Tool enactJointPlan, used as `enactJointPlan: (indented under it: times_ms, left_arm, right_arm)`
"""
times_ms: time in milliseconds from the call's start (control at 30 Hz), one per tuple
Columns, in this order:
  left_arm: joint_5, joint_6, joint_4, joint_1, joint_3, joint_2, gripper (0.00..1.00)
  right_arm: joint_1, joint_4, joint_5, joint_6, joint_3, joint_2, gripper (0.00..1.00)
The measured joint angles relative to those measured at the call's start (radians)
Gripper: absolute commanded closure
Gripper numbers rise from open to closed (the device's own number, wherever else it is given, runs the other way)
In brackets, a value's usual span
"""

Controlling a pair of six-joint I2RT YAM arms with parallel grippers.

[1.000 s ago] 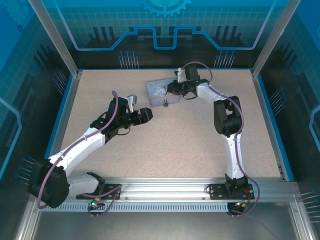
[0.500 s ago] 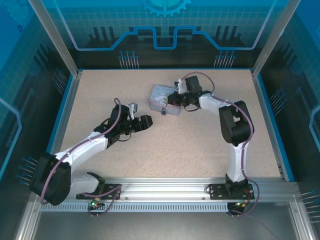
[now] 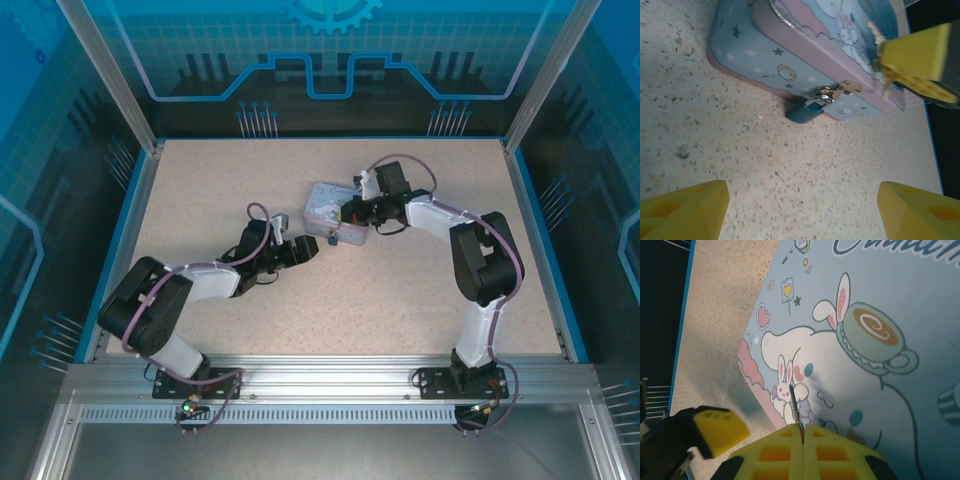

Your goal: Unlock the padlock with the key

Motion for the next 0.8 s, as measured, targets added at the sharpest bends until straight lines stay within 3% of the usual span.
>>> enactJointPlan:
  times_ms: [200,400,800]
  left_arm:
    - [-0.014,0.004,0.198,-0.029,-0.003,0.112,0.19]
    - [-0.042,0.004,0.346,-0.055,-0.006,0.187,0.19]
    - [-0.061,0.04,0.424,-0.08,0.034,0.288,0.2]
  right_arm:
    - [-0.001,-0.016,0.025,-0.03,0.0,-0.073,1.0]
    - [-0.015,0.016,0.044,-0.037,0.0,-0.053,1.0]
    - [-0.034,0.027,0.071,-0.039,0.003,0.016,1.0]
